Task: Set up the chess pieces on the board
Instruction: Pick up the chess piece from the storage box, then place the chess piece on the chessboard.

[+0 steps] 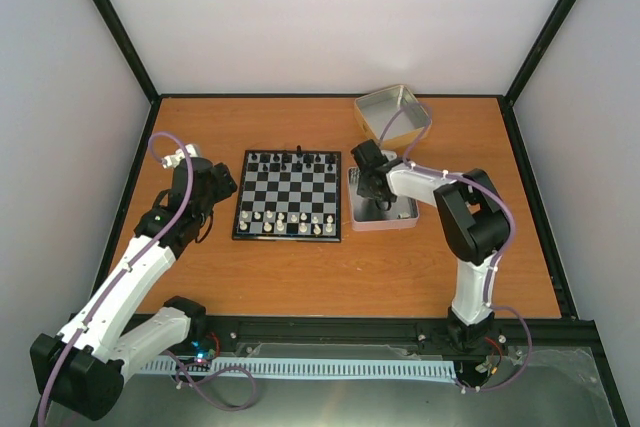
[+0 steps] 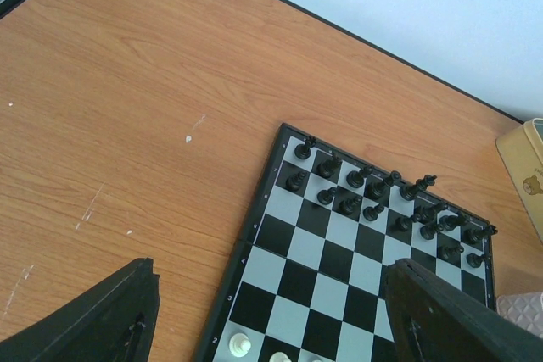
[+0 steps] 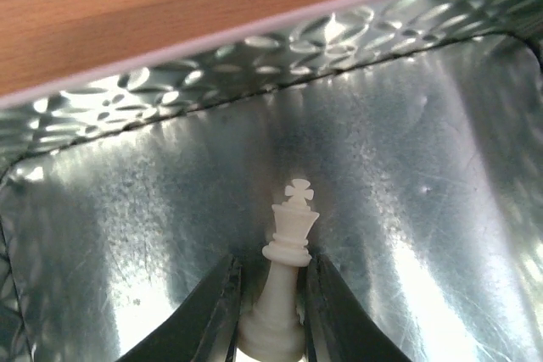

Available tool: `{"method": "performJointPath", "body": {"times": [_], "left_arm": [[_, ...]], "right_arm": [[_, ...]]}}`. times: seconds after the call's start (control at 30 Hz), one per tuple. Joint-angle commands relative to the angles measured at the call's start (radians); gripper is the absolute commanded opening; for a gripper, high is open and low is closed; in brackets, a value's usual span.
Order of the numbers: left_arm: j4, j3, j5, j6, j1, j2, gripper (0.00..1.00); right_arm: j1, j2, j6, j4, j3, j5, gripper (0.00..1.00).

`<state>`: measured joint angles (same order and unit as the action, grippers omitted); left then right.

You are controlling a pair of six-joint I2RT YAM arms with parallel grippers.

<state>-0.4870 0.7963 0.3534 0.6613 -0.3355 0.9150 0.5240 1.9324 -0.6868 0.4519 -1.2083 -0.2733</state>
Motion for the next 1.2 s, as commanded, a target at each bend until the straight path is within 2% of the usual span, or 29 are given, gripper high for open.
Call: {"method": "performJointPath", "body": {"times": [0.0,0.1,0.17,0.27,0.33,0.47,0.6,0.8,0.97,1.17], "left_arm": [[0.010,0.033,-0.016,0.003,0.004,-0.014,0.74],[0.037,0.031,-0.079,-0.030,0.004,-0.014,0.74],[0.089,0.025,-0.183,-0.082,0.004,-0.015,0.74],[0.200,0.001,-0.423,-0.160,0.004,-0.004,0.75],[0.246,-0.001,-0.555,-0.169,0.004,0.017,0.77],[0.275,0.038,-0.761,-0.144,0.004,0.078,0.82],[0.373,0.084,-1.014,-0.070,0.005,0.114,0.87],[0.354,0.112,-1.146,0.015,0.004,0.193,0.88],[0.398,0.124,-1.399,0.094,0.004,0.298,0.80],[0.413,0.123,-1.492,0.113,0.004,0.300,0.61]], "right_arm": [[-0.011,-0.079,0.041,-0.029,0.052,0.015,0.09],[-0.009,-0.185,0.083,-0.084,0.100,0.046,0.09],[-0.009,-0.271,0.137,-0.142,0.148,0.093,0.09],[-0.010,-0.372,0.208,-0.237,0.188,0.264,0.10],[-0.009,-0.415,0.227,-0.278,0.201,0.434,0.10],[-0.002,-0.481,0.229,-0.407,0.243,0.720,0.11],[0.015,-0.526,0.200,-0.587,0.305,0.981,0.11],[0.046,-0.538,0.116,-0.817,0.359,1.219,0.11],[0.083,-0.525,0.169,-0.803,0.331,1.317,0.11],[0.106,-0.509,0.256,-0.704,0.288,1.319,0.11]]}}
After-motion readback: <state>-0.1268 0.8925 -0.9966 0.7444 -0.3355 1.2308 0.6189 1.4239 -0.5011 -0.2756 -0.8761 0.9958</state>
